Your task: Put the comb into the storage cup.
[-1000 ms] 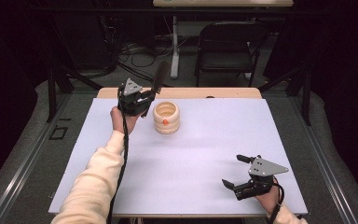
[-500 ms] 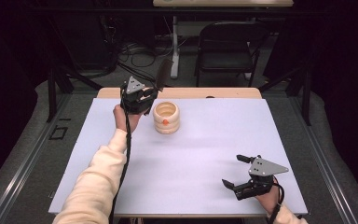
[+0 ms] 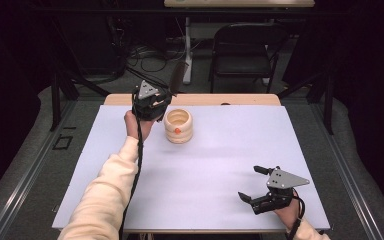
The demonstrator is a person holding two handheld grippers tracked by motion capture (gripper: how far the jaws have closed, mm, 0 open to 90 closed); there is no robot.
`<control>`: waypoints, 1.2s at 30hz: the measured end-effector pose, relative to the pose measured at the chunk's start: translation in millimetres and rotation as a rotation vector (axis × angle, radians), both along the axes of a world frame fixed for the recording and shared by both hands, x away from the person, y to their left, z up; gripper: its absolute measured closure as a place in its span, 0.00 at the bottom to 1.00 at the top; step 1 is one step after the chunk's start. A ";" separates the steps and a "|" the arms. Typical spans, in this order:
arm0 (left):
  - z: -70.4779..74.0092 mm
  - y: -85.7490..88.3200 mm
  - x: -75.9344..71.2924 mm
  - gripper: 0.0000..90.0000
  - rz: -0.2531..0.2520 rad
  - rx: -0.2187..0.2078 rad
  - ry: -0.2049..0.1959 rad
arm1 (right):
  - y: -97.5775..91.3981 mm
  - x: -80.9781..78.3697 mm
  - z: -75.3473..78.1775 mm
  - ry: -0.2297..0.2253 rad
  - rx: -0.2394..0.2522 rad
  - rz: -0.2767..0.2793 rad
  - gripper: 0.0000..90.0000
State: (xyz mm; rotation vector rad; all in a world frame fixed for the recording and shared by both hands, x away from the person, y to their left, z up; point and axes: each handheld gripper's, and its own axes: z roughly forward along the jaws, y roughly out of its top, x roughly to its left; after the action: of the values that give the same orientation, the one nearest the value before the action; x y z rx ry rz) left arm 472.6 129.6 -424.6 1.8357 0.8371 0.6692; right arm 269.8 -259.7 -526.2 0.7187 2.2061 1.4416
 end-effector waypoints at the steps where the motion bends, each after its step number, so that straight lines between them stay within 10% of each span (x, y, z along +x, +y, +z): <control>1: 0.1 -0.8 0.1 0.80 -0.001 0.000 -0.002 | 0.0 0.0 0.0 0.000 0.000 0.000 0.00; 36: -13.2 -21.1 14.4 0.80 -0.004 -0.100 -0.040 | -0.1 0.0 0.1 -0.002 -0.001 0.002 0.00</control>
State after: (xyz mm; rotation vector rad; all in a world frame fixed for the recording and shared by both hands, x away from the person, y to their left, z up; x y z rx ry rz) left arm 487.0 108.5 -437.9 1.7287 0.8260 0.6487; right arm 269.8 -259.8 -526.1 0.7151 2.2064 1.4413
